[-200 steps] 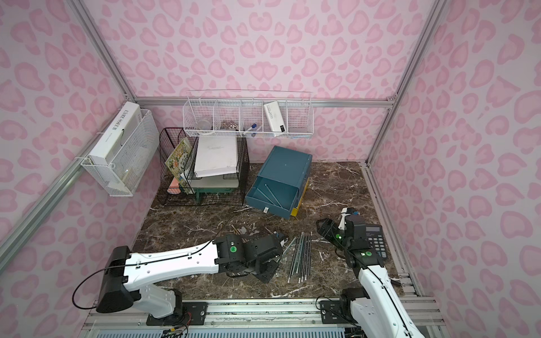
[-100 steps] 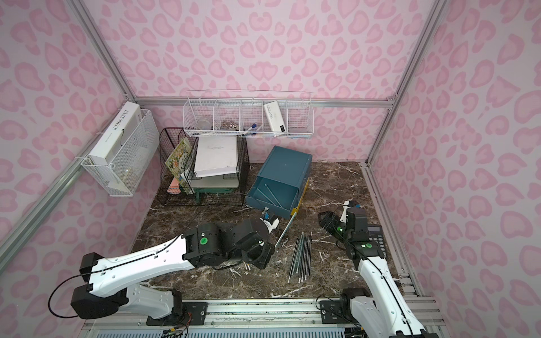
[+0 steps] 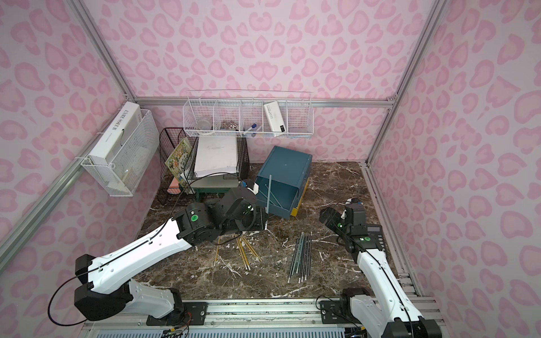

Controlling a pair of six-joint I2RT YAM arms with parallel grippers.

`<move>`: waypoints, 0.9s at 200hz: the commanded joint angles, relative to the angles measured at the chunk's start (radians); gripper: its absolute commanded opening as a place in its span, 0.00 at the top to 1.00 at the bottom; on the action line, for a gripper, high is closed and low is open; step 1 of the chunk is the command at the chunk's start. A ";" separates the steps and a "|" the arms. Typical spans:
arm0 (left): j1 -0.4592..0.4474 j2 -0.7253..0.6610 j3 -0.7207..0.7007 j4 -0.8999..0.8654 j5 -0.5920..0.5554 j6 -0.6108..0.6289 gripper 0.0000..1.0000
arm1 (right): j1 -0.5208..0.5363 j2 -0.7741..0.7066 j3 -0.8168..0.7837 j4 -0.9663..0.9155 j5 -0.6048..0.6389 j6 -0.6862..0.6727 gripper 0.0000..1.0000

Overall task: Please place the pencils in the drawer according to their color
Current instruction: Place the pencil in the drawer.

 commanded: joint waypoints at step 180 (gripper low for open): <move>0.026 0.348 0.300 -0.028 0.053 -0.680 1.00 | -0.027 0.171 0.243 -0.091 -0.030 -0.003 0.00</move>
